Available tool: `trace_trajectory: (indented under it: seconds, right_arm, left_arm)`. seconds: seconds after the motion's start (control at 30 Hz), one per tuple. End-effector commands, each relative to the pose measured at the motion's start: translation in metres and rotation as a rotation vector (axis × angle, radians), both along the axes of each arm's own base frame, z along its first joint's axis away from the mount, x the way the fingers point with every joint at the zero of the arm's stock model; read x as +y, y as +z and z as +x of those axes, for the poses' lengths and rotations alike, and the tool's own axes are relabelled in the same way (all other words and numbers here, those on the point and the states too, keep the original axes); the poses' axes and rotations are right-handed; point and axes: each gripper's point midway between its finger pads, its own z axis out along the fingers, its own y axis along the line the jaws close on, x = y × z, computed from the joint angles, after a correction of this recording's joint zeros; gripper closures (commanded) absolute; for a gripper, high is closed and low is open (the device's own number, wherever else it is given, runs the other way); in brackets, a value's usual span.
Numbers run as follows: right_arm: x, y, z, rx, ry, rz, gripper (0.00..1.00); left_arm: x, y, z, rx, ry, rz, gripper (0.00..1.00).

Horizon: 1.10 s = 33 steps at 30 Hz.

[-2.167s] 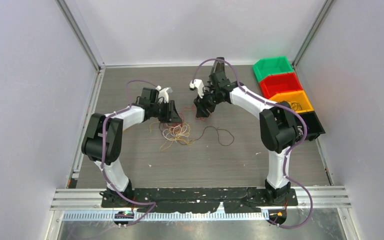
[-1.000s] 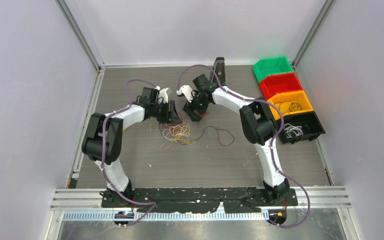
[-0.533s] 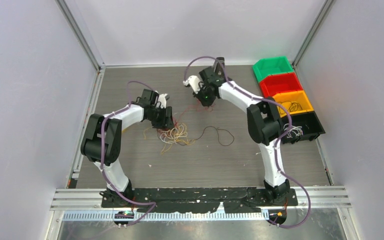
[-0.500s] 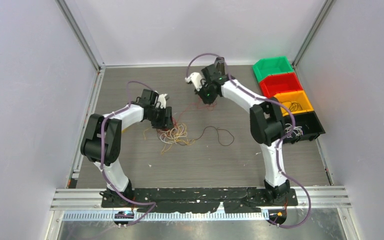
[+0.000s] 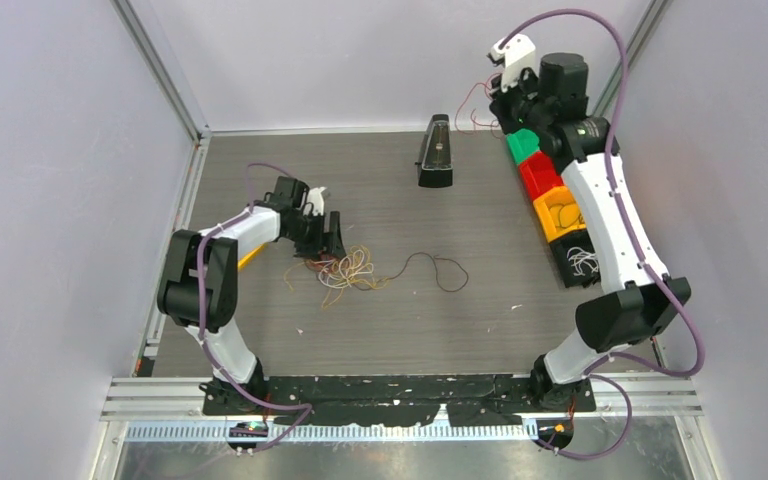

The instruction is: Untangle the cables

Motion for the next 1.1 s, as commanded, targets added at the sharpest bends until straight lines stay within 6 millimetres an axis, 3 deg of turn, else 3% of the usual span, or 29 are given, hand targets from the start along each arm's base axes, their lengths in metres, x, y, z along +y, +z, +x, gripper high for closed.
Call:
trace_trajectory:
  seconds: [0.0,0.13,0.27,0.4,0.53,0.57,0.8,0.93,1.07]
  right_arm:
    - [-0.011,0.045,-0.021,-0.082,0.01,0.078,0.95]
    - [-0.032,0.048,-0.031,-0.056,0.028,0.088,0.95]
    - [-0.062,0.028,-0.034,0.037,0.049,0.061,0.95]
    - [-0.115,-0.018,-0.022,0.139,-0.034,-0.064,0.95]
    - [-0.179,-0.049,0.013,0.149,-0.185,-0.207,0.94]
    - [-0.19,-0.048,0.023,0.124,-0.223,-0.244,0.95]
    - [-0.258,-0.092,0.091,0.099,-0.377,-0.546,0.95]
    - [-0.273,-0.122,0.117,0.081,-0.373,-0.656,0.95]
    - [-0.275,-0.163,0.123,0.14,-0.328,-0.693,0.95]
  left_arm:
    - [0.003,0.007,-0.009,0.003,-0.033,-0.02,0.27]
    - [-0.013,0.043,-0.004,-0.134,-0.107,-0.122,0.24]
    - [-0.024,0.091,0.002,-0.298,-0.173,-0.201,0.17]
    - [-0.026,0.14,0.008,-0.478,-0.198,-0.221,0.09]
    - [-0.025,0.172,0.011,-0.579,-0.202,-0.225,0.05]
    - [-0.025,0.177,0.012,-0.59,-0.201,-0.224,0.04]
    - [-0.018,0.184,0.014,-0.594,-0.177,-0.186,0.02]
    - [-0.015,0.181,0.014,-0.586,-0.169,-0.166,0.02]
    - [-0.011,0.177,0.013,-0.575,-0.159,-0.143,0.02]
